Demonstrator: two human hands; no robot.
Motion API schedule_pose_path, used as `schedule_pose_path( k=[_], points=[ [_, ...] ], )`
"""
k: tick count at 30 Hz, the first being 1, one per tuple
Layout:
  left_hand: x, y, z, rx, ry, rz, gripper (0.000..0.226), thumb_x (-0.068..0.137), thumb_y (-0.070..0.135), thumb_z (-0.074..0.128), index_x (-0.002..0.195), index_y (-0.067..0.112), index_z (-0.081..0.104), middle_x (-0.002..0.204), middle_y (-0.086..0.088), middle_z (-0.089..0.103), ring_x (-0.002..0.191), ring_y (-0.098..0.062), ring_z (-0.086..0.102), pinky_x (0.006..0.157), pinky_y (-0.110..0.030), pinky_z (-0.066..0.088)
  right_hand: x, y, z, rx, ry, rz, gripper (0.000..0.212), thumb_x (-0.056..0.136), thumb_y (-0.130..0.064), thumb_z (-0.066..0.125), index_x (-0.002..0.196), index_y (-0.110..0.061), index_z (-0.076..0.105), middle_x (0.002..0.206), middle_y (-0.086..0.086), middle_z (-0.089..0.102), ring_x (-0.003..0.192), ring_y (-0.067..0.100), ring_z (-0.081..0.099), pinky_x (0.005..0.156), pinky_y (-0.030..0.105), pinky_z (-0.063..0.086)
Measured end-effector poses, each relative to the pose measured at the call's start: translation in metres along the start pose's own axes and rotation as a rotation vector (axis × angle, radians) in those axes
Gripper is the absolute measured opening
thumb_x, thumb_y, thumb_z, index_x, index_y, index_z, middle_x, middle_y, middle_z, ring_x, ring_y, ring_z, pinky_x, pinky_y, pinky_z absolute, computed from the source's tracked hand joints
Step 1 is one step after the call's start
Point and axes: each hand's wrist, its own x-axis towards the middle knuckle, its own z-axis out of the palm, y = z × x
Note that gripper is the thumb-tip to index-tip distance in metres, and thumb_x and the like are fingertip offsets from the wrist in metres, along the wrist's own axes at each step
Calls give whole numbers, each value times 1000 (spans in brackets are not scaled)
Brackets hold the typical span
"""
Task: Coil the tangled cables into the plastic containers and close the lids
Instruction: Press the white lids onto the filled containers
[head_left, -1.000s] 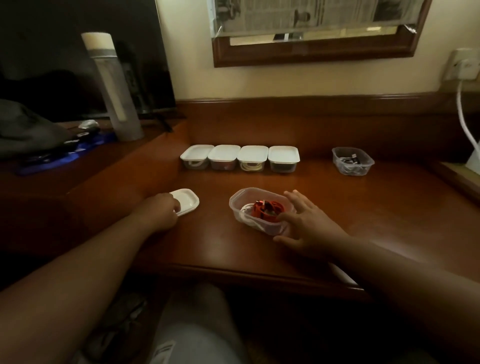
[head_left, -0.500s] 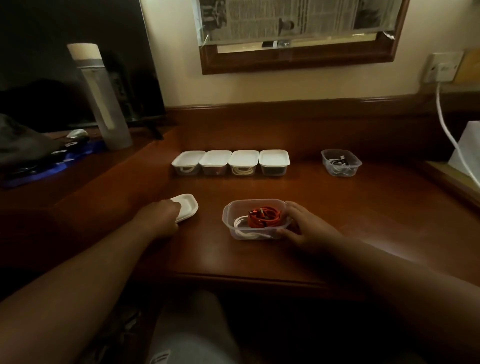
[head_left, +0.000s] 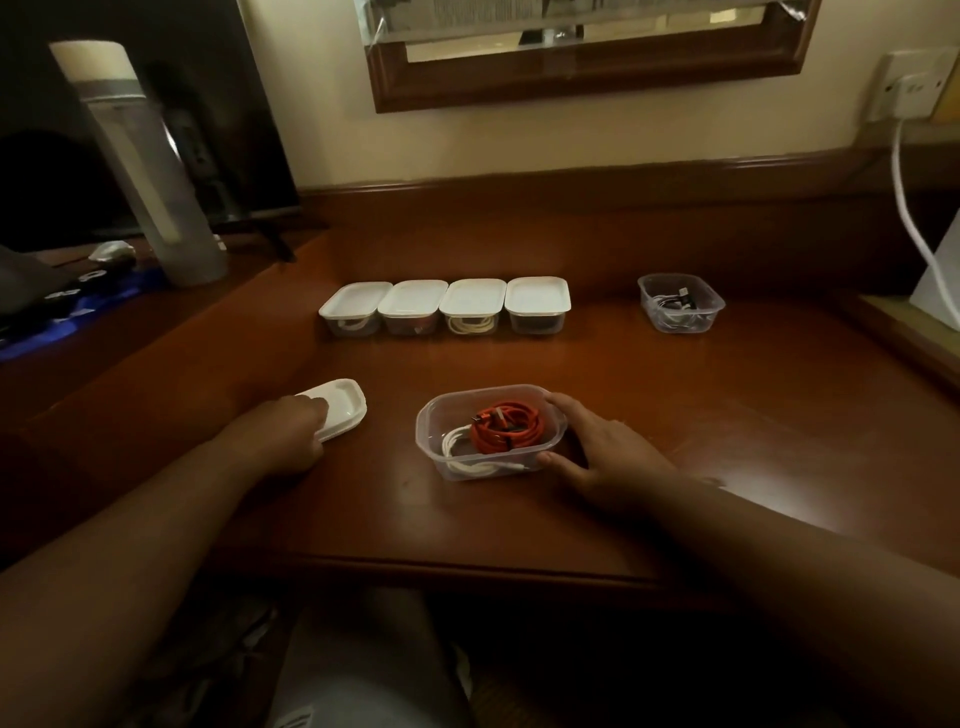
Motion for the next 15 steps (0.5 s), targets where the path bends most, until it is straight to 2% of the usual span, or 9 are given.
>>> schedule_pose_path(
  k=[3,6,10,12,15],
  points=[
    [-1,3,-8,-48,61,-13,12,89,23,58,90,21,46,108,-6,62,84,-22,56,67,-31,42,0,-1,-2,28,0,-17,84,91,-56,58,153,-40,3,152,1,44,133,26,48,110,46,40],
    [-8,26,-26,-202,264,26,15,90,28,60,86,21,48,96,-3,56,79,-22,51,67,-32,38,-1,-1,-2,40,6,-12,88,91,-58,58,155,-36,2,156,1,38,139,27,42,113,46,35],
    [-31,87,-50,-336,511,327,11,82,13,62,84,17,52,86,-1,51,75,-22,49,63,-30,36,-1,1,-2,53,8,-1,92,89,-63,56,156,-33,1,159,0,34,141,26,40,115,49,33],
    [-40,113,-57,-362,513,458,13,81,13,61,85,18,51,86,1,51,77,-21,51,62,-29,40,-2,1,-2,69,6,-5,92,88,-62,57,156,-33,3,158,0,35,140,25,41,115,50,33],
    [-41,140,-60,-375,469,551,16,84,20,60,88,24,45,88,5,47,79,-14,48,59,-19,35,-3,2,-3,89,13,-15,92,88,-60,59,156,-33,4,156,0,39,136,23,46,111,50,40]
  ],
)
